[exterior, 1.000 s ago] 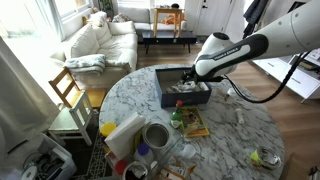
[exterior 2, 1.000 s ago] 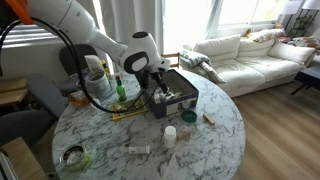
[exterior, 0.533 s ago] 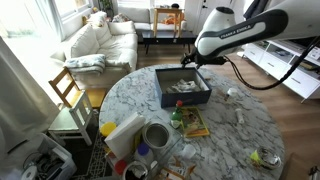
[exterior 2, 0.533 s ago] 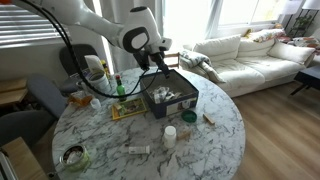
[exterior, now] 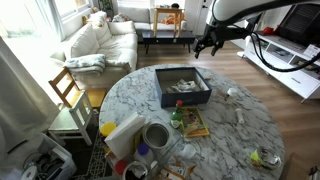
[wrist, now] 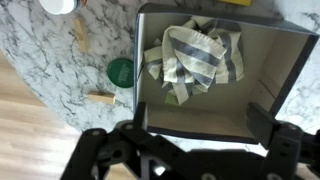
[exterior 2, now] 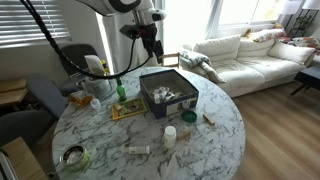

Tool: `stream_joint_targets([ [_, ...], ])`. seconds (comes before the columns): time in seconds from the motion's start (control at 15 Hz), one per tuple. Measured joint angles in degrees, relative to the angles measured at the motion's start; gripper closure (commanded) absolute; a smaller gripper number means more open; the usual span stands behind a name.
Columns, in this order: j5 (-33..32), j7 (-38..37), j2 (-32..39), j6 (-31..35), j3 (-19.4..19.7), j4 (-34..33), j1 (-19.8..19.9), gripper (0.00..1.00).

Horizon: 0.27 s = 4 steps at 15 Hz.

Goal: Put one wooden block on the striped towel and fold it once then put it inside the box.

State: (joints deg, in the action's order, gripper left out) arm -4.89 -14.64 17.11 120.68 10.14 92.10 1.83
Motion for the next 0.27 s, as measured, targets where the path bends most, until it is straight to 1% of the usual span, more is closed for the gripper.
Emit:
stream_joint_targets([
  [0.27, -0.2, 0.6, -0.9, -1.2, -0.3, 0.5, 0.0, 0.00],
])
